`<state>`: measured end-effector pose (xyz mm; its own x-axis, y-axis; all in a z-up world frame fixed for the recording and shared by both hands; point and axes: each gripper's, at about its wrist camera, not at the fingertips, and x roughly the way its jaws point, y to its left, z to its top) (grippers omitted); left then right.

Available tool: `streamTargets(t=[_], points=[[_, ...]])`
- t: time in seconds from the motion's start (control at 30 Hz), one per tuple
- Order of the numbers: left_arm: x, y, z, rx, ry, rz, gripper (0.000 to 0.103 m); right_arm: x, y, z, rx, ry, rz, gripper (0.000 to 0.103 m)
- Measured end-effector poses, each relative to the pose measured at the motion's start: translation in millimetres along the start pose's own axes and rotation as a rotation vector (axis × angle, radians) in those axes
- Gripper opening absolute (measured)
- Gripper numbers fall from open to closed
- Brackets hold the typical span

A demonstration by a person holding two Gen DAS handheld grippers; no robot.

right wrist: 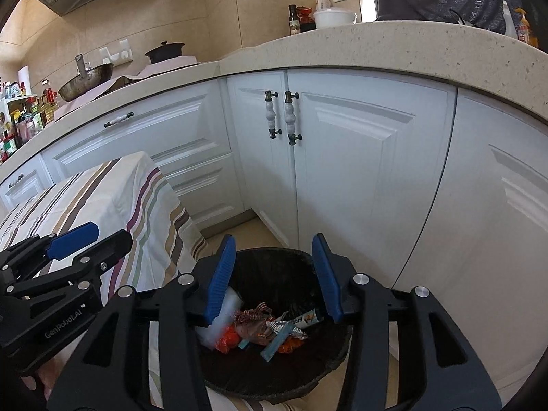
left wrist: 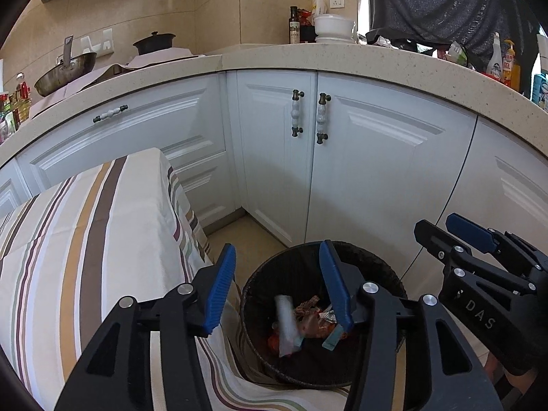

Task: Collect trash

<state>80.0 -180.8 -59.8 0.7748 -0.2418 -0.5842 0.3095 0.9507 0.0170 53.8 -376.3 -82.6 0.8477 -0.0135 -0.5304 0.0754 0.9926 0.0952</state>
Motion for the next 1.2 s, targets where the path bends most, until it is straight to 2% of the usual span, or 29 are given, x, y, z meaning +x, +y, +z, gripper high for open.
streamTargets(t=[0.3, 0.37, 0.7, 0.83, 1.2], points=[[-0.3, 0.8, 0.7, -0.016, -0.004, -0.003, 0.058, -7.7, -1.7, 2.3, 0.007, -0.011, -0.017, 0.048], [-0.5, 0.5, 0.8, -0.016, -0.006, -0.006, 0.060, -10.4, -1.4, 2.1, 0.012, -0.015, -0.026, 0.058], [-7.8, 1.8, 2.2, -0.029, -0.021, -0.018, 0.075, -27.2, -3.0, 3.4, 0.016, -0.029, -0.063, 0.067], [-16.0, 3.1, 2.7, -0.028, -0.039, -0.021, 0.079, -36.8, -2.5, 3.4, 0.026, -0.040, -0.083, 0.075], [-62.5, 22.7, 4.8, -0.014, -0.118, 0.002, 0.084, -75.3, 10.9, 3.1, 0.054, -0.055, -0.082, 0.081]])
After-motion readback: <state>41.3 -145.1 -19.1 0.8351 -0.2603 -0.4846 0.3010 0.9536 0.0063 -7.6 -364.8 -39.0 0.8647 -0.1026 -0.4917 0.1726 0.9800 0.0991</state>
